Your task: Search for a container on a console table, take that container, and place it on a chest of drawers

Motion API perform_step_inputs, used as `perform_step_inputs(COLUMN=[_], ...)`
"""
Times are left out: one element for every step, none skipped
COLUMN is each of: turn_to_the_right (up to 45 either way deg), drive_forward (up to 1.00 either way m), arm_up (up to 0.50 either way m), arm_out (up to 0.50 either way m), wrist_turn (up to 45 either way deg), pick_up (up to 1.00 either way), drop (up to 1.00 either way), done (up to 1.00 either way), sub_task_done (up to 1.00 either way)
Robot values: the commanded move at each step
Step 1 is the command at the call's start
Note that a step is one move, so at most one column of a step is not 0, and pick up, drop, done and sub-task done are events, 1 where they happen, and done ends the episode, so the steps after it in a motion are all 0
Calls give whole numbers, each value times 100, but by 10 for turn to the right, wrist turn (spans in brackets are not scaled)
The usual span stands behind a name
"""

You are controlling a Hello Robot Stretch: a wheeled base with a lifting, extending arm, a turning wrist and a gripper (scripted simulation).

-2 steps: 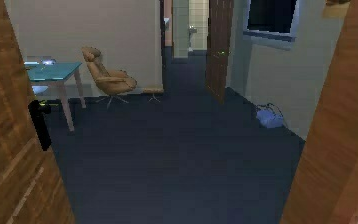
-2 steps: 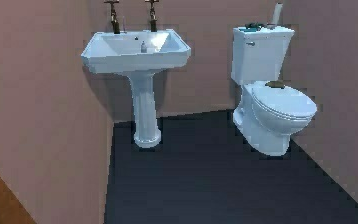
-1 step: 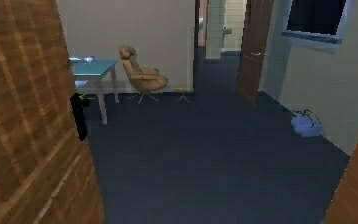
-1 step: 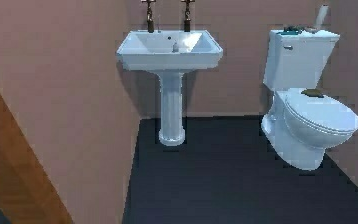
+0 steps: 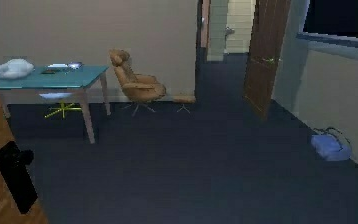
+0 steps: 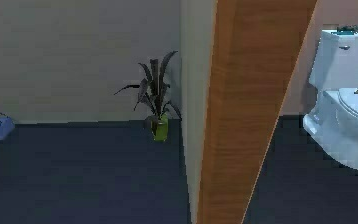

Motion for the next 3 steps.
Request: perform_step_inputs(turn_to_the_right=[-60,0,180], drive_forward=[0,5,0], arm_up=[0,0,0], arm_out=[0,0,0], wrist_turn=[0,0,0], pick_up=[0,0,0], drop=[0,0,0], done=[0,0,0], sub_task_done=[0,0,0])
